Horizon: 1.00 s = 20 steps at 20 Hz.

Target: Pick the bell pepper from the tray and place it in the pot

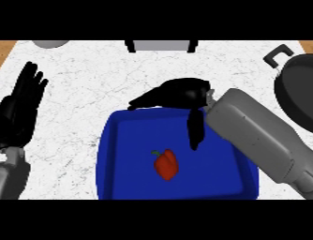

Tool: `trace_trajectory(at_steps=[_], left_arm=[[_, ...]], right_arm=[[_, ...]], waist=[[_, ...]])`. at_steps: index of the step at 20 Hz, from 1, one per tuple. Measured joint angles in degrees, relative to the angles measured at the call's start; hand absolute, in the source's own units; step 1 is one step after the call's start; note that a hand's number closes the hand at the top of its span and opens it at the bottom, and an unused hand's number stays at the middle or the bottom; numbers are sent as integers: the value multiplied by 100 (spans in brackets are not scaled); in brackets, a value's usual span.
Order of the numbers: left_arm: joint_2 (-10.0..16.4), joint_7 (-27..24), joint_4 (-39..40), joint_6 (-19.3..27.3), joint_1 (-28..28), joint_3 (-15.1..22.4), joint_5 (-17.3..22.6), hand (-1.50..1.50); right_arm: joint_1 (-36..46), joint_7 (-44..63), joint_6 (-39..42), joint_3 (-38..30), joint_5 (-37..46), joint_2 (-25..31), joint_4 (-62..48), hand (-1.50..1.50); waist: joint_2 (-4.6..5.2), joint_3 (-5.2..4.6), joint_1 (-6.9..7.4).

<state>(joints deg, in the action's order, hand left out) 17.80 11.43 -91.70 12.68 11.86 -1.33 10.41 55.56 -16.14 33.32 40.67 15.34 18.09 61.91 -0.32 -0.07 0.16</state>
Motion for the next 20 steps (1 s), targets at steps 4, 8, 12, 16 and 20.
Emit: trace_trajectory(at_steps=[4,8,12,16,20], left_arm=[[10,41,-71,-21,-33,-66,2,0],[8,157,-172,-76,-24,-112,-22,0],[-139,3,-114,-113,-93,-120,-97,0],[-184,57,-185,-136,-91,-125,-171,0],[-248,95,48,-109,143,-168,-247,0]], right_arm=[[-88,736,350,248,251,-265,392,-150],[-331,1238,688,150,444,-446,732,-150],[-712,1564,960,13,679,-589,1147,-150],[-1102,1482,896,107,1184,-582,1254,-150],[-1366,1625,793,204,1703,-690,1293,-150]], waist=[[2,2,-17],[12,4,-16],[19,5,-17],[25,6,-6],[30,7,-14]])
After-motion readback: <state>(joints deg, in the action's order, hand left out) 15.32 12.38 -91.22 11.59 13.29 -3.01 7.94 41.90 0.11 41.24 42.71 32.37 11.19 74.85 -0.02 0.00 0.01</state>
